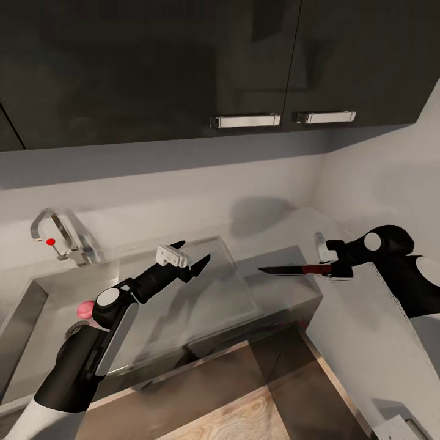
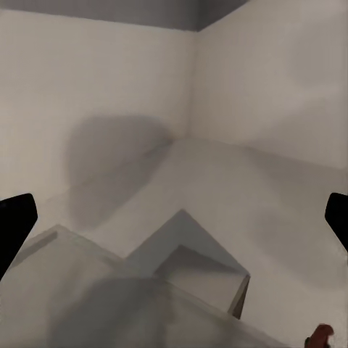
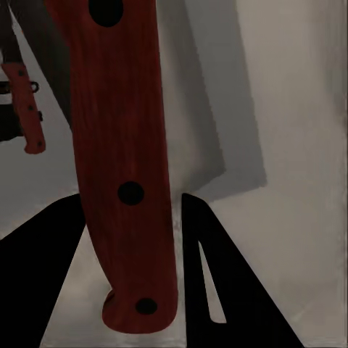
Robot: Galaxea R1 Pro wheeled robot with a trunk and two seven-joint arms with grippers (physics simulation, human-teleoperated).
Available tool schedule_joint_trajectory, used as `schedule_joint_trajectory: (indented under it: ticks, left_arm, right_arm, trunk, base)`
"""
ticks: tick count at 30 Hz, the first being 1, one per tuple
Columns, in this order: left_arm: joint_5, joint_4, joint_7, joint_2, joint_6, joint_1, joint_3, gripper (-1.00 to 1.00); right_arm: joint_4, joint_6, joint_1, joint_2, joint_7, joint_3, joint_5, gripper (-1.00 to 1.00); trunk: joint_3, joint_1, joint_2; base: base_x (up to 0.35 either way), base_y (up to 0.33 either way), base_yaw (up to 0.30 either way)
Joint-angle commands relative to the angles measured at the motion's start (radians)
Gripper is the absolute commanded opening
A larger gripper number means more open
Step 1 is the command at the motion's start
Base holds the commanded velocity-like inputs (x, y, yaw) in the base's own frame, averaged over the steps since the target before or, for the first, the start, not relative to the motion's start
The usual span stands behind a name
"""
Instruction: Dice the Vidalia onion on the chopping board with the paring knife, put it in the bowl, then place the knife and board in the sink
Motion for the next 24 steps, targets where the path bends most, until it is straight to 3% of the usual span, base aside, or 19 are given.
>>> schedule_joint_trajectory:
  ticks: [1,8,12,19,24]
  left_arm:
    - [0.011,-0.001,0.000,0.001,0.010,-0.001,0.000,1.00]
    - [0.011,-0.001,0.000,0.002,0.037,-0.001,0.003,1.00]
    - [0.011,-0.001,0.000,0.002,0.045,-0.001,0.003,1.00]
    - [0.011,-0.001,0.000,0.002,0.047,-0.001,0.002,1.00]
    - [0.011,-0.001,0.000,0.002,0.049,-0.001,0.000,1.00]
  right_arm:
    - [-0.001,0.006,-0.001,-0.001,0.001,-0.013,0.013,-1.00]
    - [-0.001,0.013,0.000,-0.001,-0.032,-0.084,0.055,-1.00]
    - [-0.003,0.035,-0.001,0.001,-0.037,-0.092,0.057,-1.00]
    - [-0.020,0.194,-0.001,0.008,-0.060,-0.096,0.054,-1.00]
    - [-0.022,0.229,0.000,0.017,-0.070,-0.098,0.024,-1.00]
  trunk:
    - [-0.002,0.001,-0.002]
    - [-0.002,0.001,-0.002]
    - [-0.002,0.001,-0.002]
    - [-0.002,0.001,-0.002]
    - [-0.002,0.001,-0.002]
  base:
    - [0.000,0.000,0.000]
    - [0.000,0.000,0.000]
    - [0.000,0.000,0.000]
    - [0.000,0.000,0.000]
    - [0.000,0.000,0.000]
